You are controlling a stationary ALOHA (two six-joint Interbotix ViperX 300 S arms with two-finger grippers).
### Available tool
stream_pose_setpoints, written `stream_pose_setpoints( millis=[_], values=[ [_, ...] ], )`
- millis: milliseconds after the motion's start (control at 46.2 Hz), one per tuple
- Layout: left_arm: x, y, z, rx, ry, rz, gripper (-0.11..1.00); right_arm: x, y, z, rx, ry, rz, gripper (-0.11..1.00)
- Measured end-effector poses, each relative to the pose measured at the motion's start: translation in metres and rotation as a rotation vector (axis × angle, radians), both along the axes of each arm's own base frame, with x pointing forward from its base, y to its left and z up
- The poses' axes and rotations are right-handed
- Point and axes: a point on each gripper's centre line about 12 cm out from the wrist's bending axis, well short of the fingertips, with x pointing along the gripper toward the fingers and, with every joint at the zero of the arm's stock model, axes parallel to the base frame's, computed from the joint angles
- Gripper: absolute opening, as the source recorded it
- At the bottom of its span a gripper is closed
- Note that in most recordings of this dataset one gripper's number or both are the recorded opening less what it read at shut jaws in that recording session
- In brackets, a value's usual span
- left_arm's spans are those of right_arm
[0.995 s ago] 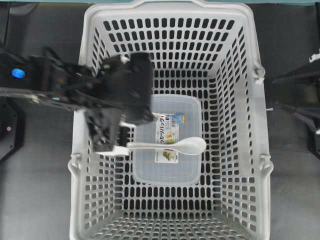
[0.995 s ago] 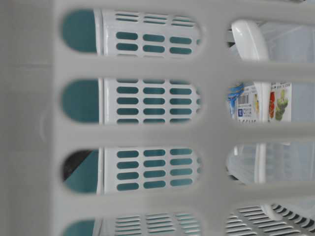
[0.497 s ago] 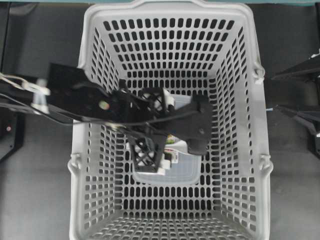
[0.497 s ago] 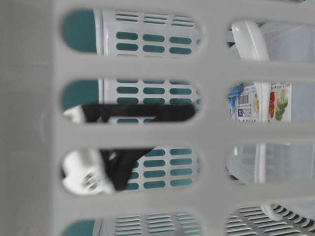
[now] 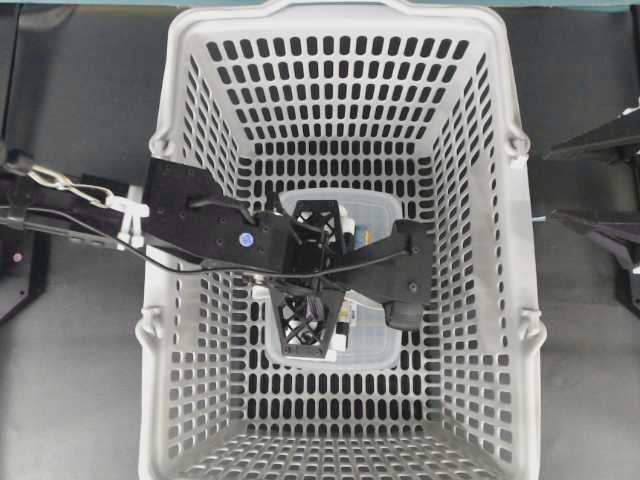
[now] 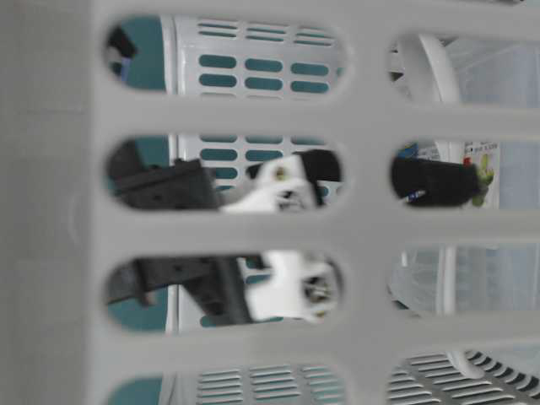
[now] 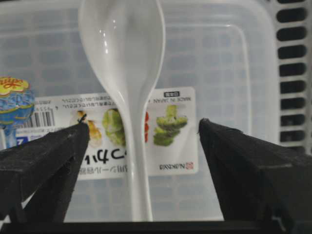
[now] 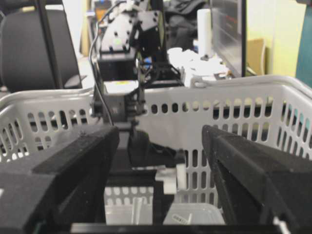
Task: Pick up the chinese spoon from the shopping basket with the left arm.
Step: 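Close the left gripper on the spoon handle, then lift the gripped spoon upward out of the basket with the left gripper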
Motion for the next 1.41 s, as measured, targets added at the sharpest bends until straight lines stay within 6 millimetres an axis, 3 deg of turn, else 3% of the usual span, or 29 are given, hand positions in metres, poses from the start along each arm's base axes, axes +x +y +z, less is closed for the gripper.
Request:
stream_pose_setpoints(
  millis=[151,238,454,497,606,692,1016,1103,1276,1406],
  values=[
    [-0.003,0.001,-0.008,0.002,0.011,0.000,0.83,0.000,0.000,0.000,-0.002,-0.002,0.000,0.67],
    [-0.004,0.002,-0.009,0.003,0.008,-0.004,0.74,0.000,0.000,0.000,0.000,0.000,0.000,0.67],
    [-0.004,0.005,-0.007,0.003,-0.003,-0.001,0.19,0.000,0.000,0.000,0.000,-0.002,0.000,0.67],
    [-0.004,0.005,-0.006,0.002,-0.008,-0.001,0.13,0.000,0.000,0.000,0.000,0.000,0.000,0.67],
    [-0.004,0.005,0.001,0.001,-0.017,0.000,0.14,0.000,0.000,0.000,0.000,0.000,0.000,0.67],
    [-0.006,0.006,0.019,0.001,-0.037,0.003,0.14,0.000,0.000,0.000,0.002,0.000,0.000,0.67],
    [-0.021,0.007,0.133,-0.010,-0.127,0.017,0.14,0.000,0.000,0.000,0.002,-0.002,0.000,0.66],
    [-0.025,0.007,0.156,-0.015,-0.145,0.019,0.14,0.000,0.000,0.000,0.002,-0.002,0.000,0.66],
    [-0.026,0.007,0.179,-0.017,-0.157,0.022,0.14,0.000,0.000,0.000,0.002,0.000,0.000,0.66],
    [-0.024,0.007,0.177,-0.016,-0.145,0.024,0.14,0.000,0.000,0.000,0.002,0.000,0.000,0.66]
  ],
)
